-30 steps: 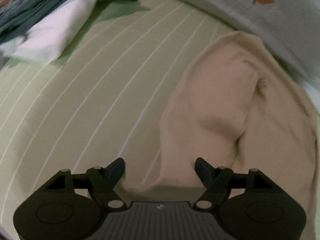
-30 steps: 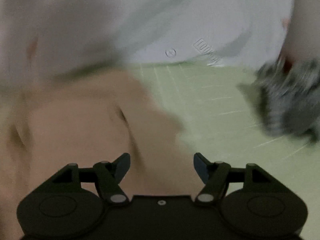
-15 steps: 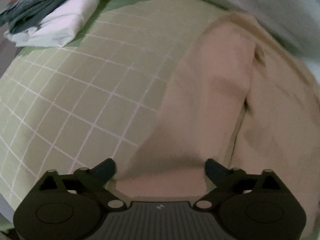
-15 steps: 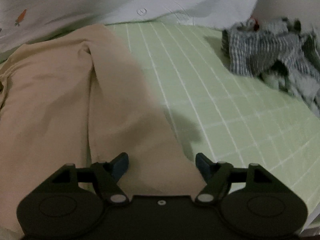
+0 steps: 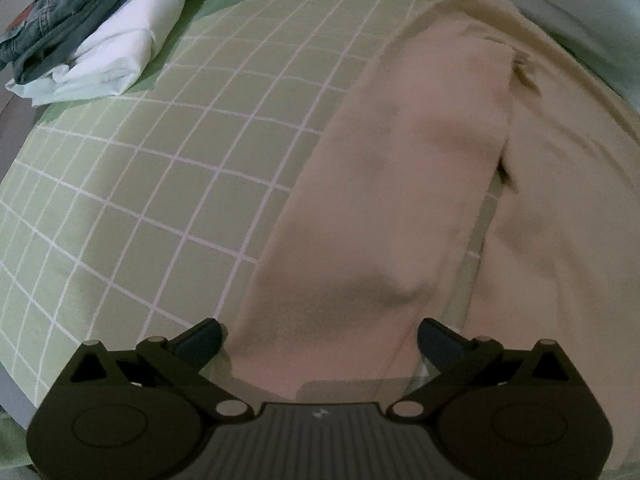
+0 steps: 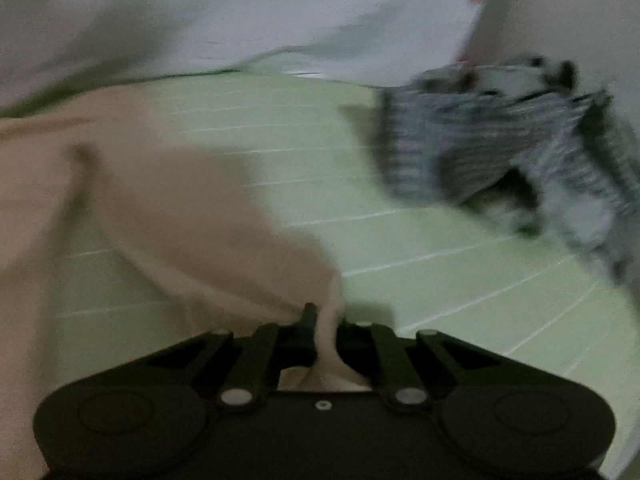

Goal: Fold clothes
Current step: 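Lay the beige top flat on the mat and open both grippers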

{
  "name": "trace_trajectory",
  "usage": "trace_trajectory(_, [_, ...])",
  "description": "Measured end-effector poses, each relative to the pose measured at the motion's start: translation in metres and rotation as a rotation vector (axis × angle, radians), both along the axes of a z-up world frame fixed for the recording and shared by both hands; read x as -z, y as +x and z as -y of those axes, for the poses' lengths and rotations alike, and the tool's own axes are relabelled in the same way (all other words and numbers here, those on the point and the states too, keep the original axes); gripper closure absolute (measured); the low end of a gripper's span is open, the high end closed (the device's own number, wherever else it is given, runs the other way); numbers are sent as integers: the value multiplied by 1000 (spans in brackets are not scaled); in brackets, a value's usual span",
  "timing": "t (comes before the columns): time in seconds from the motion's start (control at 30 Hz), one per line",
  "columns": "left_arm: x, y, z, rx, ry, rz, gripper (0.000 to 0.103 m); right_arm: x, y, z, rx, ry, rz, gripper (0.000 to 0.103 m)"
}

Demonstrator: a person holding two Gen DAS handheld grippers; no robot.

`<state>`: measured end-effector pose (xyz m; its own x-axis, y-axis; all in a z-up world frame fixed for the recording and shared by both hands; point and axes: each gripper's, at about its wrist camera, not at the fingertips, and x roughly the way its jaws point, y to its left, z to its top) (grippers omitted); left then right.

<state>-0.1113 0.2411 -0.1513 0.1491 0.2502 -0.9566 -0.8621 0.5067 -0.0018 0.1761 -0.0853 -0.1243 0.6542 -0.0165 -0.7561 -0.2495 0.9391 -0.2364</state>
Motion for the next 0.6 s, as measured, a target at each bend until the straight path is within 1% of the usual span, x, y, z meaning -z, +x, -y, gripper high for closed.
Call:
trace_trajectory(0.03, [0,0,0,-1,-3,-2,0,-2,9,4,36,-22,3,92])
trace_trajectory(0.1, [0,1,-1,0,-6,-2,0,-12,16,9,92,-31,22,84])
trace_trajectory(0.17, [-1,1,-1,-1,-7,-1,0,-22,10,10,118,-9,52,59])
trace_trajectory(0.2, [-1,2,-2,-1,-8,0,0,-26,5,8,113,8,61,51])
trace_trajectory(0.23, [-1,2,-2,-2,-8,0,0,-29,-2,3,95,28,64,40])
trace_trajectory(0.27, [-1,2,-2,-2,-8,1,0,-30,-11,-2,70,50,64,33])
trace_trajectory(0.3, [-2,3,-5,2,-8,2,0,-30,-21,-8,46,70,58,30])
trace_trajectory(0.37, [-2,3,-9,7,-4,6,0,-29,-39,-21,-1,108,42,21])
trace_trajectory(0.47, [-2,2,-10,20,3,13,0,-21,-62,-39,-87,159,-10,16])
trace_trajectory(0.6, [-1,0,-14,36,17,24,0,-7,-87,-55,-165,166,-91,13])
